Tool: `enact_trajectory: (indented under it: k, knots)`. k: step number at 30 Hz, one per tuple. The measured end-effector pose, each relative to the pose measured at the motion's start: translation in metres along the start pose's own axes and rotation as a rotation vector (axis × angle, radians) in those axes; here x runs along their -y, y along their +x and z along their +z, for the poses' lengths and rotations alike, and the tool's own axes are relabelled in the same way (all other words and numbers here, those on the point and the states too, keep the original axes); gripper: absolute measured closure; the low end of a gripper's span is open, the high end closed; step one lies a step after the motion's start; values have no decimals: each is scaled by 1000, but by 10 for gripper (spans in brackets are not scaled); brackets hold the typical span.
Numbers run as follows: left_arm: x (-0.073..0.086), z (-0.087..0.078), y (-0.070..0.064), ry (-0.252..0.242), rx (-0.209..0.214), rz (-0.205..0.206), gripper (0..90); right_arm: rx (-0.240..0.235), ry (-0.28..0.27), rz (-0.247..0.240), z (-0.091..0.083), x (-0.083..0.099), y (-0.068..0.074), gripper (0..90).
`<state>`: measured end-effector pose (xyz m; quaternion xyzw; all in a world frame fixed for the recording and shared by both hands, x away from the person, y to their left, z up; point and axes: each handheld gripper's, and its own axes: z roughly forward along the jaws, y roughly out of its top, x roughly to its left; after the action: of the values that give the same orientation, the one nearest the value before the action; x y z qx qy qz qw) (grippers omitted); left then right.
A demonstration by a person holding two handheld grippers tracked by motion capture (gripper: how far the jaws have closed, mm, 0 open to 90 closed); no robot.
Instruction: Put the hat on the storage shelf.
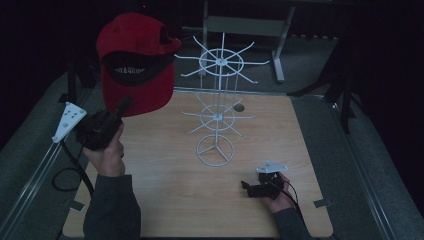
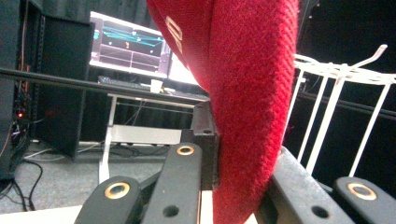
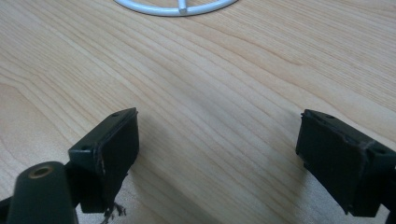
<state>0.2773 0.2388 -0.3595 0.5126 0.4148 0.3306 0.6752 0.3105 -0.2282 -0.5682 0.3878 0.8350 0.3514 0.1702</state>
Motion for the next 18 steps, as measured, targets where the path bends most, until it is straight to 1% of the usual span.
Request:
enact_trajectory:
  k: [6, 18]
  knots:
    - [0, -2, -2, -5, 10, 8, 857, 0, 0, 0, 0, 0, 0, 131]
    - [1, -9, -3, -10, 29, 8, 857, 0, 1, 0, 0, 0, 0, 131]
